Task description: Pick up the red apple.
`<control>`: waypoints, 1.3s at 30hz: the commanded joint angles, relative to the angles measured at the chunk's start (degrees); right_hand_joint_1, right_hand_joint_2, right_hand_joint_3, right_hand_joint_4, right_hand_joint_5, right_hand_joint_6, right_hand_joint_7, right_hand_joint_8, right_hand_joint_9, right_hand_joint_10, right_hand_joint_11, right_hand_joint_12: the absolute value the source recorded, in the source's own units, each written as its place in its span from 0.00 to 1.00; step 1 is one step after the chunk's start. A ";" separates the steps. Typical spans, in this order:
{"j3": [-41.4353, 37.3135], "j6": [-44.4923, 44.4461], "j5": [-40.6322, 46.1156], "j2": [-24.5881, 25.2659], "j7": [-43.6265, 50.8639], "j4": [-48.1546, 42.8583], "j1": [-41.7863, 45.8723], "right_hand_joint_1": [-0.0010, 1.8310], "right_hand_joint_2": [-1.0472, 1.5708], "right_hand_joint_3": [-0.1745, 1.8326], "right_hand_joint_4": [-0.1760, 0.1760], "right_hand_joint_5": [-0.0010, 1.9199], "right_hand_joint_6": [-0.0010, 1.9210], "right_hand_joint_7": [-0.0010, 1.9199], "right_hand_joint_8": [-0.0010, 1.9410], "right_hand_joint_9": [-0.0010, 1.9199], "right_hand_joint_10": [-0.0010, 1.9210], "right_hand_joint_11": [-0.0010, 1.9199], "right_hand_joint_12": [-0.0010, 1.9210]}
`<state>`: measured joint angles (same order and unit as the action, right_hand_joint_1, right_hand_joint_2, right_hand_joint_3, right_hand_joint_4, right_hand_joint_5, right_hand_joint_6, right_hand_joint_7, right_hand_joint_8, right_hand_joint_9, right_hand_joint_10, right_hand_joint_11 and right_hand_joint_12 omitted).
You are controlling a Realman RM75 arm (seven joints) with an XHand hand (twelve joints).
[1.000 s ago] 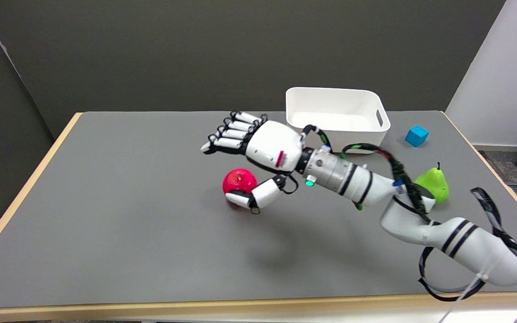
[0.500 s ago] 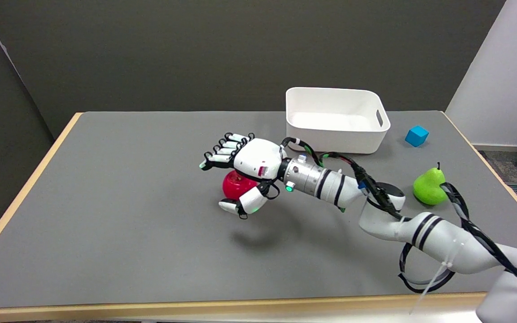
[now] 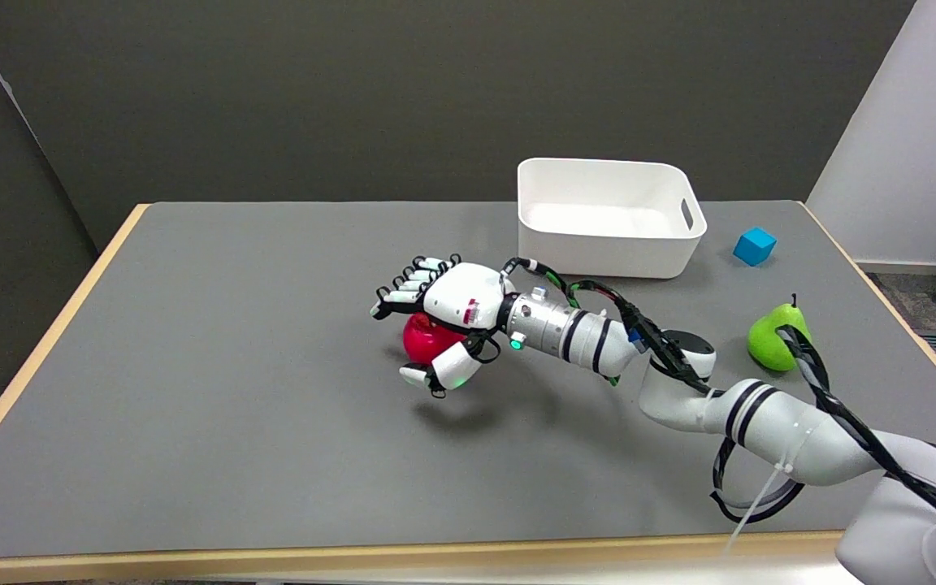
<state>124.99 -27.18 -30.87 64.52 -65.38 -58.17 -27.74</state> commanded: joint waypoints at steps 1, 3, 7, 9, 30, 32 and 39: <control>0.27 -3.42 -0.52 1.11 -0.05 4.88 -0.76 0.28 0.69 0.52 0.55 0.24 0.49 0.32 0.53 0.33 0.64 0.11 0.91; 0.26 -3.80 -0.52 1.11 0.99 4.95 -0.67 0.32 0.70 0.52 0.44 0.26 0.56 0.27 0.71 0.36 0.72 0.00 1.00; 0.26 -6.14 -0.32 1.11 2.45 5.38 -0.51 0.33 0.70 0.53 0.38 0.27 0.60 0.22 0.80 0.35 0.80 0.00 1.00; 0.26 -7.36 0.35 1.11 2.45 5.85 -0.51 0.38 0.70 0.54 0.36 0.29 0.64 0.19 0.85 0.36 0.89 0.00 1.00; -1.59 -20.90 13.78 1.04 9.16 8.88 -0.52 0.47 0.72 0.65 0.62 0.37 1.00 0.41 1.00 0.56 1.00 0.25 1.00; -1.98 -21.55 13.78 0.96 9.16 8.33 -0.60 0.47 0.72 0.65 0.62 0.37 1.00 0.43 1.00 0.58 1.00 0.27 1.00; -5.94 -23.42 13.78 0.37 9.98 3.29 -0.67 0.48 0.71 0.67 0.60 0.38 1.00 0.46 1.00 0.60 1.00 0.33 1.00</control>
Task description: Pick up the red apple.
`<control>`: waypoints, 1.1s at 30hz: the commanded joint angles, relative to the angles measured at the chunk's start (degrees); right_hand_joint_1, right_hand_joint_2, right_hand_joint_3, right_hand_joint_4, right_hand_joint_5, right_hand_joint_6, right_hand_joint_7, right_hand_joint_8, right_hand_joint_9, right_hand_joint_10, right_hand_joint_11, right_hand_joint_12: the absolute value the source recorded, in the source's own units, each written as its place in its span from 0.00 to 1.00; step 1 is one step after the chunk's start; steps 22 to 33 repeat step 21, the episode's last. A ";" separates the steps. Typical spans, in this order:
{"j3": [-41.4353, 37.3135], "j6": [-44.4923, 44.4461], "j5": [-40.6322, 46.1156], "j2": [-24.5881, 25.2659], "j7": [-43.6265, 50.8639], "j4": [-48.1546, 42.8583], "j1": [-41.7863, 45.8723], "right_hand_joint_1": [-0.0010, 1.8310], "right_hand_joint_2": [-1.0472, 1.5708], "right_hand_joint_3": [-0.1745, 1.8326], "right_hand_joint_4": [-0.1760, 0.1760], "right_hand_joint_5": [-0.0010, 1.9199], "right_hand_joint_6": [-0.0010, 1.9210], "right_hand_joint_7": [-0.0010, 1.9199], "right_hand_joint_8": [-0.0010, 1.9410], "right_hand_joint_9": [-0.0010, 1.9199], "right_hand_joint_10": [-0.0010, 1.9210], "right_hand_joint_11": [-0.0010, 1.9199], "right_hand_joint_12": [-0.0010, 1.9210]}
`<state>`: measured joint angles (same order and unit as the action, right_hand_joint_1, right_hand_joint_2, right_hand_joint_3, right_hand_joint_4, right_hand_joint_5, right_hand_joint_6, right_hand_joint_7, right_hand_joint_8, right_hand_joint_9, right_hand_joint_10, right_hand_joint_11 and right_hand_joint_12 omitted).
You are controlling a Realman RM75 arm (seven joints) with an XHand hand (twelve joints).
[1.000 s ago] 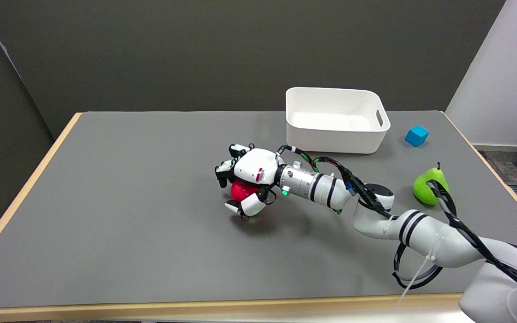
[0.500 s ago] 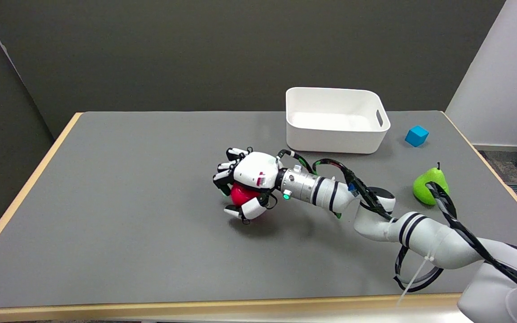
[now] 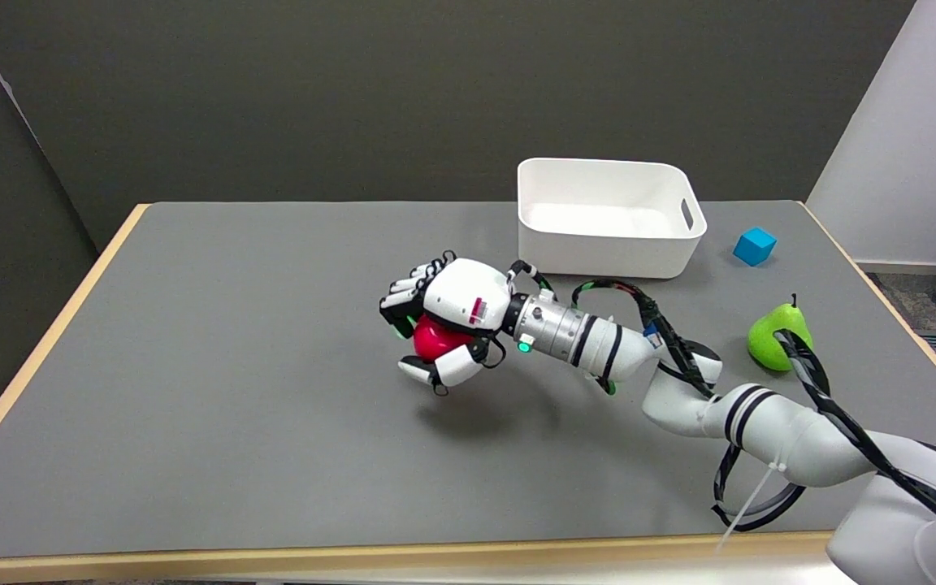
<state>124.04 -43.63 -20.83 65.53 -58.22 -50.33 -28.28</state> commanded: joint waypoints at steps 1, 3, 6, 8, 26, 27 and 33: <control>-6.17 -7.11 3.75 -1.04 3.88 -6.00 -0.28 0.48 0.71 0.68 0.59 0.39 1.00 0.47 1.00 0.61 1.00 0.34 1.00; -8.03 -6.98 3.75 -1.44 5.19 -7.98 -0.64 0.49 0.70 0.70 0.59 0.39 1.00 0.49 1.00 0.62 1.00 0.36 1.00; -11.80 -6.43 3.75 -2.01 7.24 -9.94 -2.28 0.54 0.69 0.51 0.53 0.42 1.00 0.49 1.00 0.62 1.00 0.39 1.00; -14.26 -5.43 3.62 -2.27 8.28 -10.46 -4.09 0.54 0.69 0.48 0.52 0.43 1.00 0.49 1.00 0.62 1.00 0.40 1.00; -10.66 6.73 2.01 -3.94 8.55 4.77 -27.64 0.49 0.70 0.70 0.58 0.40 1.00 0.50 1.00 0.62 1.00 0.38 1.00; -10.66 6.73 2.01 -3.94 8.55 4.77 -27.64 0.49 0.70 0.70 0.58 0.40 1.00 0.50 1.00 0.62 1.00 0.38 1.00; -10.66 6.73 2.01 -3.94 8.55 4.77 -27.64 0.49 0.70 0.70 0.58 0.40 1.00 0.50 1.00 0.62 1.00 0.38 1.00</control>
